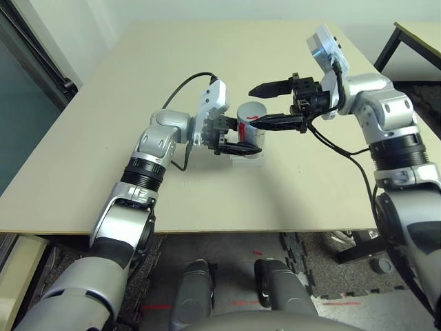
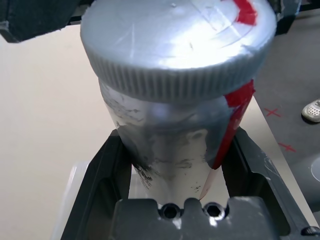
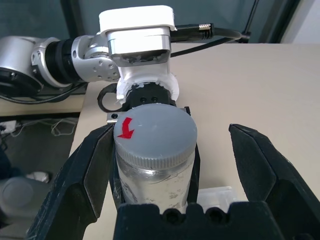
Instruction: Pour the medicine from the bottle into the box.
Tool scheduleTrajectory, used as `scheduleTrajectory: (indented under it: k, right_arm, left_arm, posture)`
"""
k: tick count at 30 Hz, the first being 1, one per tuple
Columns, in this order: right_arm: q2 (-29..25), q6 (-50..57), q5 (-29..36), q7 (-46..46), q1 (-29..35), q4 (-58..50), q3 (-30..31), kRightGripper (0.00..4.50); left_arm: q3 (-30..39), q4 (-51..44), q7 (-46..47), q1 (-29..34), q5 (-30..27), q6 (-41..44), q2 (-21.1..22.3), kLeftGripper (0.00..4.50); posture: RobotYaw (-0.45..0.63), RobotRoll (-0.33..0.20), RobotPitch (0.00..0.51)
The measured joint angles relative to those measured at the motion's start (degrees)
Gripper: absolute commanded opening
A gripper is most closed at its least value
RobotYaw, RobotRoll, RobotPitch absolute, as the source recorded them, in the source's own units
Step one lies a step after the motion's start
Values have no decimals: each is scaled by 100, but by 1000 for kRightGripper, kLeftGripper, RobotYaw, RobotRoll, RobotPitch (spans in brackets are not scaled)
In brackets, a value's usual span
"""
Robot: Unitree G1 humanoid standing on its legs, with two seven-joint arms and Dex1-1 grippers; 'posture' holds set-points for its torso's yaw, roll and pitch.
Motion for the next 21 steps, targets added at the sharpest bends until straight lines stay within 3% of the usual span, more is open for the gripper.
scheduleTrajectory:
  k: [5, 21]
  right_arm:
    - [-4, -39, 2, -71, 20, 18, 0, 4500]
    - [-385, -803, -335, -58, -322, 1563, -108, 4500]
  left_arm:
    - [3, -35, 45, 19, -26, 76, 1, 2772]
    - [50, -685, 146, 438, -208, 423, 201, 2772]
  posture:
    - [-21, 0, 82]
    - [-13, 0, 80]
